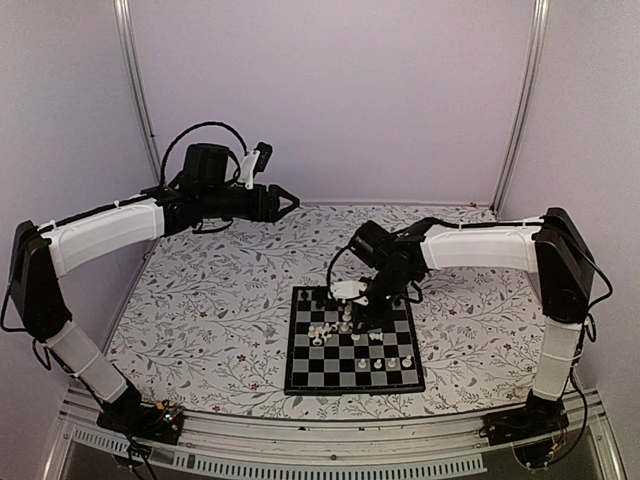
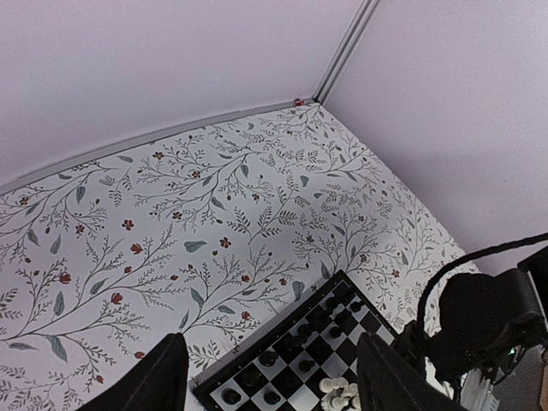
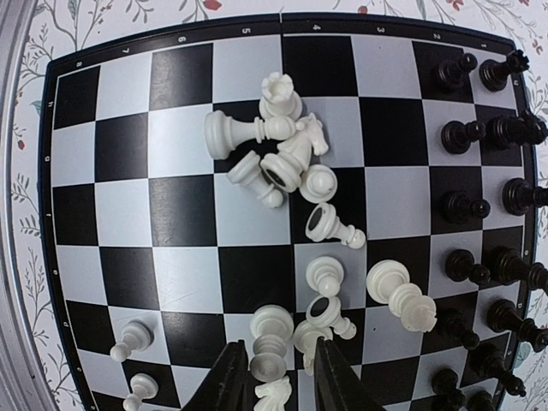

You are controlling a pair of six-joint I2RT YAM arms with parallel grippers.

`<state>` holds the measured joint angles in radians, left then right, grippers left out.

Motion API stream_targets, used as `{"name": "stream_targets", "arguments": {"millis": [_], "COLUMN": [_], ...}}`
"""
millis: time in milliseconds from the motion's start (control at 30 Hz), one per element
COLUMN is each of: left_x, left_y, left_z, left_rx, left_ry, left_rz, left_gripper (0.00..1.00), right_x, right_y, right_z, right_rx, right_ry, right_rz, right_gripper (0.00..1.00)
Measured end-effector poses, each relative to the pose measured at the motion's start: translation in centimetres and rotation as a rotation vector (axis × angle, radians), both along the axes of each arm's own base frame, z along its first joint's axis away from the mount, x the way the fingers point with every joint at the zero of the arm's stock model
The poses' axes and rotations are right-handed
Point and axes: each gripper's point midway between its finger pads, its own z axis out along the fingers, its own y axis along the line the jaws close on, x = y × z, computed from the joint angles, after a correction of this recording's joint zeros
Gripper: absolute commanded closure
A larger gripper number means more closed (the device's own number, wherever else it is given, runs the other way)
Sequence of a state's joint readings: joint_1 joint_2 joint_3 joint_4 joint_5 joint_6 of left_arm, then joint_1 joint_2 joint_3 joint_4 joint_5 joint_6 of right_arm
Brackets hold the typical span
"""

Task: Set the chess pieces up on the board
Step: Pick up the chess piece from the chessboard.

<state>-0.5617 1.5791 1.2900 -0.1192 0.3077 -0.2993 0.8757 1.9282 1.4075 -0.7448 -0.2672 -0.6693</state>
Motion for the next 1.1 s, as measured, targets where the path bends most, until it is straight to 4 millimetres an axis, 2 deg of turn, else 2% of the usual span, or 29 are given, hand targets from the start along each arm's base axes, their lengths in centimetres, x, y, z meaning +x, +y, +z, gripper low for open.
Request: {"name": "stream_targets", "arguments": {"millis": [233, 500, 800, 1100], "left_x": [0.00, -0.02, -0.09, -0.15], "left_y": [0.00, -0.01, -0.03, -0.05], "left_z": [0.00, -0.01, -0.03, -0.07], "left_rx": [0.000, 0.000, 0.000, 0.002], "left_ry": [0.000, 0.001, 0.004, 0.008], "left_rz": [0.000, -0.001, -0.004, -0.007], "left_gripper": [0.31, 0.30, 0.30, 0.30], "right_x": [-0.22, -0.40, -0.47, -0.39], "right_y": [0.31, 0.23, 0.14, 0.23], "right_z": [0.30, 0.17, -0.13, 0.70], "right_rx": [0.015, 0.011, 0.003, 0.002], "right_ry": [0.015, 0.025, 0.032, 0.032], "right_rz": [0.007, 0.009, 0.008, 0.008], "right_gripper": [0.82, 0.79, 0.90, 0.91]}}
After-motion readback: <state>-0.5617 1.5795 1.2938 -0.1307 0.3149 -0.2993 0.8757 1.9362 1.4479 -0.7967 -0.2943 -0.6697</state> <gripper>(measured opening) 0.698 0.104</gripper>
